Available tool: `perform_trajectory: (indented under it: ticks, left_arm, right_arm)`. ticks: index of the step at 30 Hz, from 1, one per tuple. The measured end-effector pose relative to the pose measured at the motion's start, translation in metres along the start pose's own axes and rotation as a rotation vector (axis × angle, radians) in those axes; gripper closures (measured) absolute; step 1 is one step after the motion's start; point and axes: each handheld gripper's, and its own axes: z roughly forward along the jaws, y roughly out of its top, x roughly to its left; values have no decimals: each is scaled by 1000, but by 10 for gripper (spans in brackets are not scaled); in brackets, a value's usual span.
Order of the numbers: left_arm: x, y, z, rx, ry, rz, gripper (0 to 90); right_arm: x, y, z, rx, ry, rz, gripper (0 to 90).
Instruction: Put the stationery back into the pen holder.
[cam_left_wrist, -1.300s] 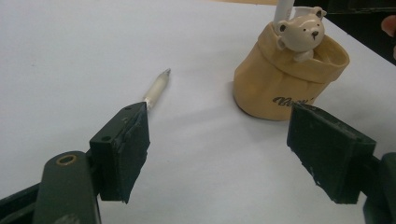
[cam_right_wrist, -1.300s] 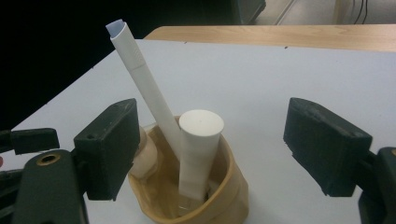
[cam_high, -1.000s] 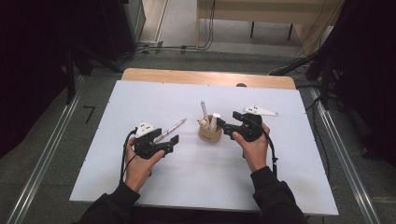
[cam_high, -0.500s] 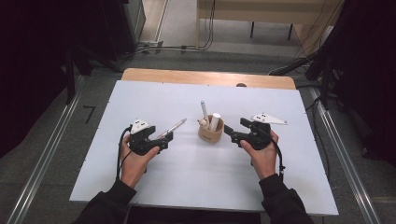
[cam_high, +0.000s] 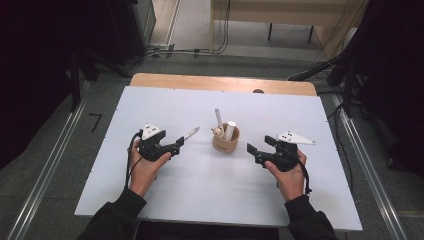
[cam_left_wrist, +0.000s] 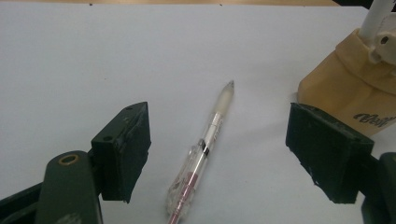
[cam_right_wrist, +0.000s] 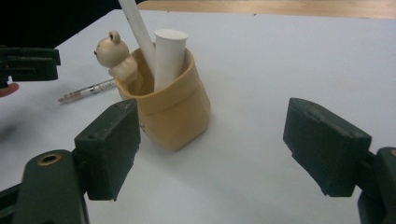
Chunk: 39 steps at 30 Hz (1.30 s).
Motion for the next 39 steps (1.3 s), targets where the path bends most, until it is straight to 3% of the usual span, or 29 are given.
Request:
perform_trajectory:
  ticks: [20, 27, 39]
  left_arm:
    - [4, -2, 25, 28, 31, 2, 322]
    - [-4, 15, 33, 41, 29, 57, 320]
    - [-7, 20, 57, 67, 31, 85, 357]
  right_arm:
    - [-5, -7, -3, 8, -2, 12, 178]
    - [-5, -7, -3, 9, 0, 16, 178]
    - [-6, -7, -3, 9, 1, 18, 179]
